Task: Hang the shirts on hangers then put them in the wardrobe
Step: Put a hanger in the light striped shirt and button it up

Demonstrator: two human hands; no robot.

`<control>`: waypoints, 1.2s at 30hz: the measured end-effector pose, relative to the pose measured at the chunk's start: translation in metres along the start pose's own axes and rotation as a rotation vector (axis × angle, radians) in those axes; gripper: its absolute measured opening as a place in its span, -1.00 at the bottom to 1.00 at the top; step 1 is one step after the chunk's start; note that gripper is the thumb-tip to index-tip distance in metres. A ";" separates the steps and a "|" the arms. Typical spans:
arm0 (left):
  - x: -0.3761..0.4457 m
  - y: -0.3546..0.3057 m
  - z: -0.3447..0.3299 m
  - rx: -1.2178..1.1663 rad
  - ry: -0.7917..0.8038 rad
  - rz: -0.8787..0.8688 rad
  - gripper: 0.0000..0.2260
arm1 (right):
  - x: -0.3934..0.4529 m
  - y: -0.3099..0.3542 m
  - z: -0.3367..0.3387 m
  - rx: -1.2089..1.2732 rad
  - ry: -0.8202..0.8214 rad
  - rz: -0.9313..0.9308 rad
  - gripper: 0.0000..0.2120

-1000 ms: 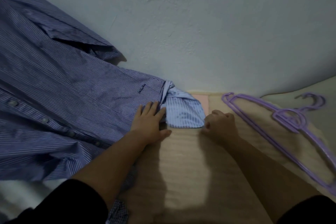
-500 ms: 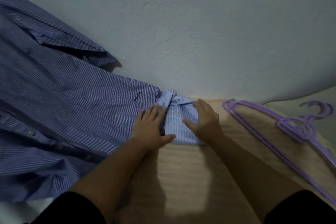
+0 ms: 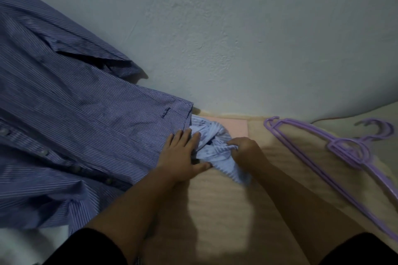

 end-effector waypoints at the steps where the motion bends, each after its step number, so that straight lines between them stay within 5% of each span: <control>1: -0.004 -0.003 0.003 -0.001 0.002 -0.001 -0.10 | -0.007 0.004 0.011 -0.023 0.001 0.014 -0.74; 5: -0.019 -0.019 0.015 0.013 -0.015 -0.020 -0.09 | -0.045 -0.003 0.050 -0.065 0.017 -0.034 -0.77; 10: -0.031 -0.041 0.029 0.049 -0.007 -0.071 0.15 | -0.100 -0.043 0.107 -0.117 0.168 -0.486 -0.50; 13: -0.037 -0.053 0.035 0.033 -0.004 -0.100 0.21 | -0.131 -0.057 0.136 -0.083 0.123 -0.651 -0.68; 19: -0.030 -0.070 0.036 -0.003 -0.003 -0.137 0.24 | -0.121 -0.044 0.151 -0.025 -0.165 -0.522 -0.48; 26: 0.003 -0.070 0.029 -0.077 -0.032 -0.200 -0.02 | -0.055 -0.016 0.133 -0.124 -0.358 -0.093 -0.79; 29: 0.020 -0.071 0.027 -0.072 -0.047 -0.230 -0.17 | -0.035 -0.023 0.116 -0.219 -0.260 -0.123 -0.74; 33: 0.040 -0.070 0.022 0.001 -0.076 -0.265 -0.50 | -0.029 -0.078 0.074 -0.194 0.230 -0.487 -0.77; 36: 0.044 -0.069 0.030 0.008 -0.135 -0.270 -0.63 | -0.033 -0.091 0.065 -0.116 0.410 -0.591 -0.81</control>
Point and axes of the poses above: each hand's wrist, its own x-axis towards the middle knuckle, its own z-axis out of the back of the hand, y = z × x, the point moved 7 cm from there along x, towards the middle knuckle, and after that the axes turned 13 degrees about x, right-handed, at the moved point
